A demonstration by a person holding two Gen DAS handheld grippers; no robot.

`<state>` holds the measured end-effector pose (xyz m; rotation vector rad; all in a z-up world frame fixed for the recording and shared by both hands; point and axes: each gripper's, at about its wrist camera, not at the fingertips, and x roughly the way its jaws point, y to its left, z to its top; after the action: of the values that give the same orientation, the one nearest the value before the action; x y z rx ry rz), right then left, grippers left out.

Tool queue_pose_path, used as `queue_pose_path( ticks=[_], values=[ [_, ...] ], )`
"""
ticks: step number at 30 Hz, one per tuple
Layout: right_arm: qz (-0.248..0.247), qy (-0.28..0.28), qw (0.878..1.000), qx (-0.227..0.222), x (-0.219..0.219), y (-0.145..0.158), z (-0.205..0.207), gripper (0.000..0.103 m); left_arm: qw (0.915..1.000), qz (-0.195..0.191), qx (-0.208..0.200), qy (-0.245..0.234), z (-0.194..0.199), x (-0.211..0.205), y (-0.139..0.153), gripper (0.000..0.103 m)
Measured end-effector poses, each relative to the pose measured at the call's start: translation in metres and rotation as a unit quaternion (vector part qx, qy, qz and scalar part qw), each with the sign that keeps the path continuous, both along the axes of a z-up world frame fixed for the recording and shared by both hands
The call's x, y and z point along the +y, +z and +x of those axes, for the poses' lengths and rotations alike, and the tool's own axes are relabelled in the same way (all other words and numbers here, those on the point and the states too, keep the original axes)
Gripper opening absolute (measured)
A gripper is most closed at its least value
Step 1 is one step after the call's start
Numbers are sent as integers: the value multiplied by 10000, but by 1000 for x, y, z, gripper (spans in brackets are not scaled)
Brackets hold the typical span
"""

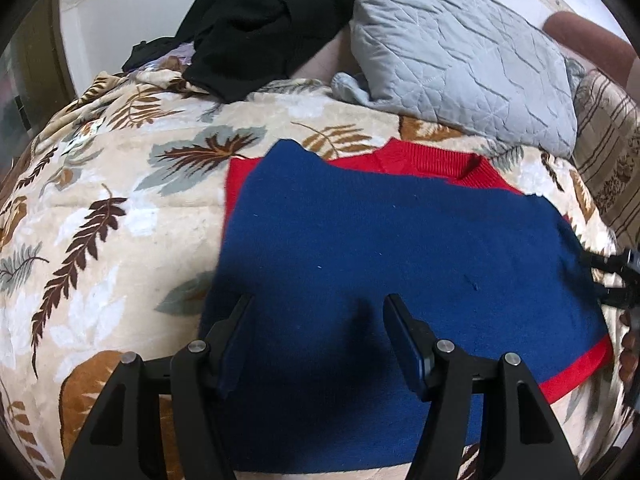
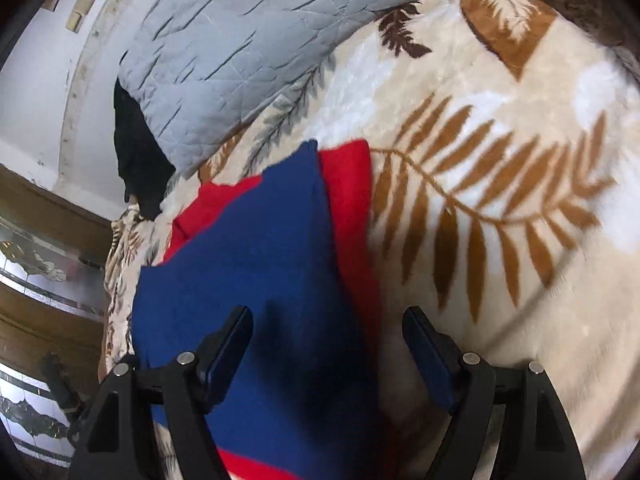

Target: Fold small clothes

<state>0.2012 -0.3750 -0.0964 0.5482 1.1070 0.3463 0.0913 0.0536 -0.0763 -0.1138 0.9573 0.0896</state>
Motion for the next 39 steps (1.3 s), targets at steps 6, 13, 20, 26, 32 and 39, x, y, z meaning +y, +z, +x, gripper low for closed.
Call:
queue_pose_path(
  ticks=[6,13,20,26,32,39],
  values=[
    [-94,237,9997,67,12,-3,10,74,9998,68,174,67,6,-2,-10,65],
    [-183,316,9992,158,14,-7,13,73,10000,21,42,61,1,-2,-1,65],
    [-353,457,9981,230,19,-4,14,73,9997,155,196,28,4,-5,-11,65],
    [-262,524,9977,334,15,-7,7,61,9994,154,304,-90,9,-8,-18,65],
    [-101,456,9981,391,8,-6,6,18,9999,46,-111,-38,-3,-9,1,65],
    [243,290,9974,616,2,-14,10,18,9999,58,76,-138,1,-8,-12,68]
  ],
)
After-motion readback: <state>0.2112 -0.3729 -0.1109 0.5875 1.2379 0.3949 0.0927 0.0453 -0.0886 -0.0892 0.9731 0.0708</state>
